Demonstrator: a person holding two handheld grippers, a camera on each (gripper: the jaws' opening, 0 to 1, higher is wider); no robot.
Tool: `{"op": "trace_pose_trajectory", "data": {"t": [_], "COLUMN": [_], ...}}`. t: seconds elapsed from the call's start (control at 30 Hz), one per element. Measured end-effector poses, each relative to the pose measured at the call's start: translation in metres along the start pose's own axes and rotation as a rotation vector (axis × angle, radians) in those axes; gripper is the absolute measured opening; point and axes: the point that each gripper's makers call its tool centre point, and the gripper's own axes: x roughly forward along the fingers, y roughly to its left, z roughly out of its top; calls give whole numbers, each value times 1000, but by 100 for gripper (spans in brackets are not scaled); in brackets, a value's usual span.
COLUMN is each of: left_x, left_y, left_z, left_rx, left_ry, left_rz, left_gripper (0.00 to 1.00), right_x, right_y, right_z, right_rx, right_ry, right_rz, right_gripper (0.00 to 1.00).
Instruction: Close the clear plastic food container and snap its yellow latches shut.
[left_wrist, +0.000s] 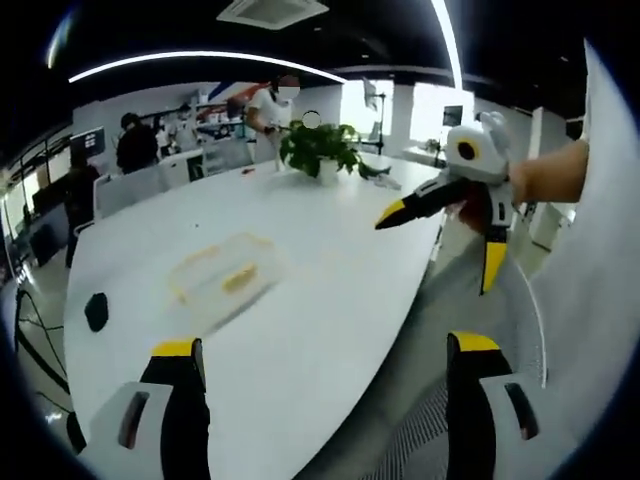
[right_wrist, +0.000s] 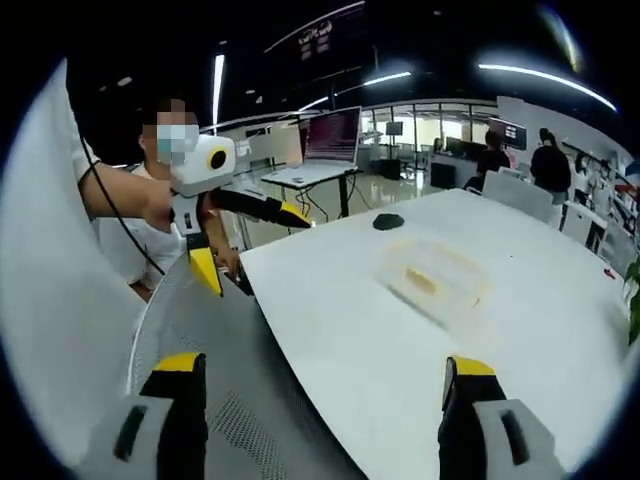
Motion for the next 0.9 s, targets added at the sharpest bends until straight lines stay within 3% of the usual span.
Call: {"op": "trace_pose_trajectory", "data": {"t": [0.2, 0.3, 0.43, 0.9], "left_x": [3, 2, 2, 2], "left_y": [7, 9, 10, 3], "left_z": [-18, -11, -15, -12], "left_rx": [-19, -54, -41, -40], "left_ry": [20, -10, 8, -10], "left_rz": [50, 45, 52, 41], "left_gripper": [92, 96, 95, 96], "right_x": [2, 3, 3, 3], "right_y": [4, 4, 4, 4], "right_z": [-14, -10, -14, -10], "right_rx": [13, 26, 24, 56], "right_ry": [19, 0, 17, -11], "right_rz": [6, 21, 20, 25], "right_gripper": [99, 99, 99, 99]}}
